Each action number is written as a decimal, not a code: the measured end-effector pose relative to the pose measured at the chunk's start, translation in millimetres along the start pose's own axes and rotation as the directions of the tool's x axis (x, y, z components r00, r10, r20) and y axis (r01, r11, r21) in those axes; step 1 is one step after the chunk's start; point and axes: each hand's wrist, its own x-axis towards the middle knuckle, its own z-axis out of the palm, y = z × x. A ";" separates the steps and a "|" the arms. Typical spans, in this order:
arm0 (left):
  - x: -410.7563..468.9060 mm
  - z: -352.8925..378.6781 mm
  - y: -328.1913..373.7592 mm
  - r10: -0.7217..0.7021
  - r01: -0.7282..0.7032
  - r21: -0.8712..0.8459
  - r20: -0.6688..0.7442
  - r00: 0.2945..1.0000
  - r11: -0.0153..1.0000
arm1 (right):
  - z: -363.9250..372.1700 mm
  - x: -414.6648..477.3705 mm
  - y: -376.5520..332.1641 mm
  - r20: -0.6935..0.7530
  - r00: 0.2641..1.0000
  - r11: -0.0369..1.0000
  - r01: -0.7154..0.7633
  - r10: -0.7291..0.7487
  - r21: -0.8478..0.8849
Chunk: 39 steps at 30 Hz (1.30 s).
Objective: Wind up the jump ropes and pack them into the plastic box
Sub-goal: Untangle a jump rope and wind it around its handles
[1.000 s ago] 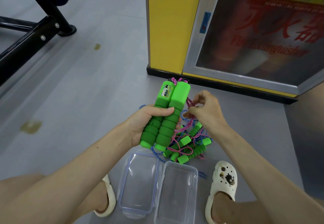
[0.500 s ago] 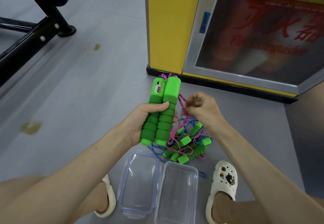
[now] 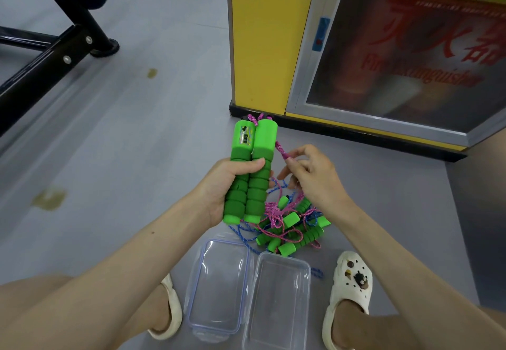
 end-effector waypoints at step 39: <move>12.7 15.3 -29.2 0.712 0.118 0.962 0.098 0.696 -0.247 | 16.1 -14.7 -10.7 0.300 0.928 0.944 -0.280 0.220 0.172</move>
